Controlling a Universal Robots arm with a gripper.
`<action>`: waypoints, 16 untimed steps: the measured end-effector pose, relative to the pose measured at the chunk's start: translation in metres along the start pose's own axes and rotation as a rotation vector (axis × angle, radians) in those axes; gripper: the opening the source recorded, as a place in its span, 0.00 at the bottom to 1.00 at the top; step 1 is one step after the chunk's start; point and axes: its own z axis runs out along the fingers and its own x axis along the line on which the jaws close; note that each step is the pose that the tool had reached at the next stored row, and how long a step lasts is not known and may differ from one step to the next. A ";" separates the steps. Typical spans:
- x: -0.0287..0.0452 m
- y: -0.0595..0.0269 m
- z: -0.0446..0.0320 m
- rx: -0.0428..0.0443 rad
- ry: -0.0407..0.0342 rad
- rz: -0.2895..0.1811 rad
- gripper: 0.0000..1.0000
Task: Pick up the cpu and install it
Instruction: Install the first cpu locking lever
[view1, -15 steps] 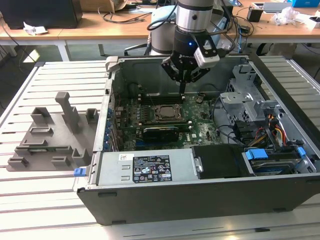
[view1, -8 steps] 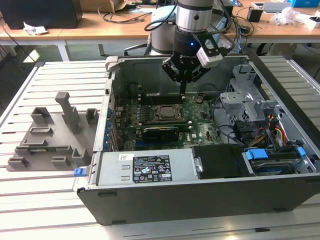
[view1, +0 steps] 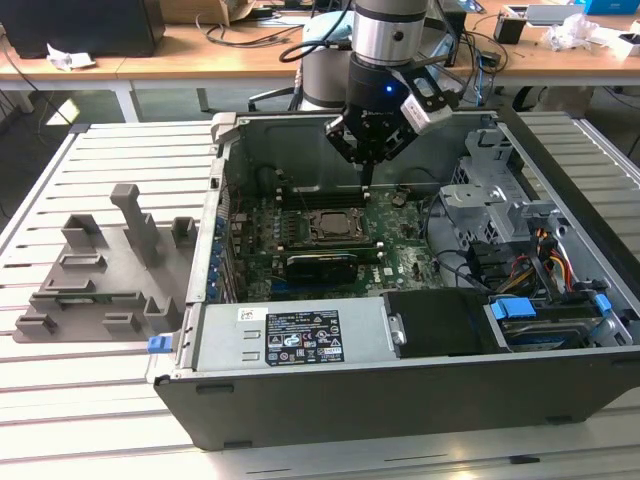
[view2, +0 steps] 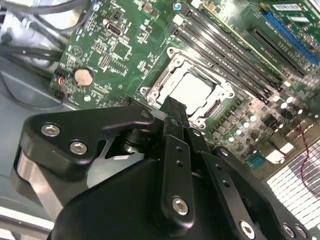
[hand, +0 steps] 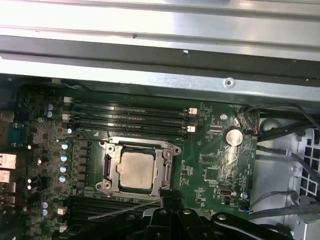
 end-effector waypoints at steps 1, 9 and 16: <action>0.0000 0.0000 0.0000 -0.0007 -0.0002 -0.003 0.11; 0.0204 0.0022 0.0006 -0.0021 -0.0003 -0.003 0.11; 0.0473 0.0083 0.0017 -0.0053 -0.0007 -0.002 0.11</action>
